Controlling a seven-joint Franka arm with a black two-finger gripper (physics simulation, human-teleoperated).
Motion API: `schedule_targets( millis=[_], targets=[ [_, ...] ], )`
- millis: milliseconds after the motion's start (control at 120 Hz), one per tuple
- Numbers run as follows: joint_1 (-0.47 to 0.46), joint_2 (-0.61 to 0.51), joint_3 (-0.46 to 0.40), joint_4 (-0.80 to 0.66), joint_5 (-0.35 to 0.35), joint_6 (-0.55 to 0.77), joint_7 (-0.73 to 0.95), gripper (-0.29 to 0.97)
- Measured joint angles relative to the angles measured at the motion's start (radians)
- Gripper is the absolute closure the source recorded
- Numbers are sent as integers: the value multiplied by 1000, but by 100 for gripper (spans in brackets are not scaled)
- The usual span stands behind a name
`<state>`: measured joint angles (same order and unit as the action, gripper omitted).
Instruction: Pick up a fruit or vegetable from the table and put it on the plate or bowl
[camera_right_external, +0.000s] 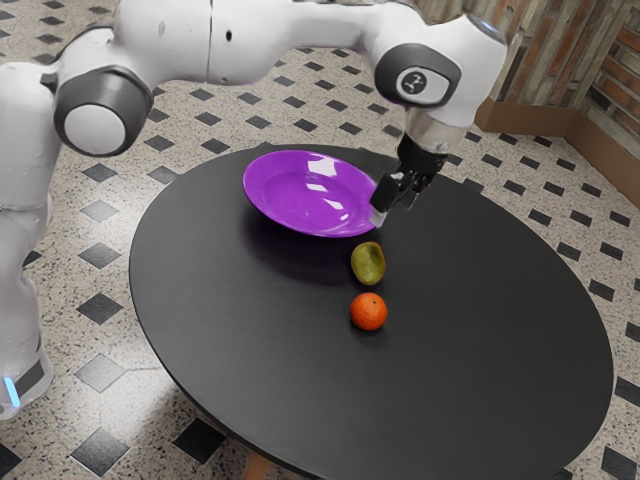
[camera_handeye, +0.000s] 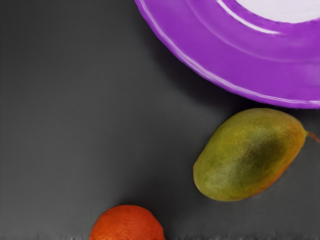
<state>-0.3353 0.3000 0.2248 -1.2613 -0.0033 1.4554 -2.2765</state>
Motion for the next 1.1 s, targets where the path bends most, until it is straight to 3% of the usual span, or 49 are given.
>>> schedule_targets(
  millis=[117, 325, 558, 742, 933, 1100],
  targets=[
    [-21, 14, 1, -71, -18, 63, 34, 0],
    [-83, -130, 11, -377, -55, 244, 80, 0],
    [-155, -168, 17, -428, -92, 333, 114, 0],
    [-128, -262, 45, -565, -105, 392, 138, 0],
    [-71, -234, 56, -571, -107, 421, 174, 0],
    [-106, -210, 51, -571, -111, 446, 201, 0]
  ],
)
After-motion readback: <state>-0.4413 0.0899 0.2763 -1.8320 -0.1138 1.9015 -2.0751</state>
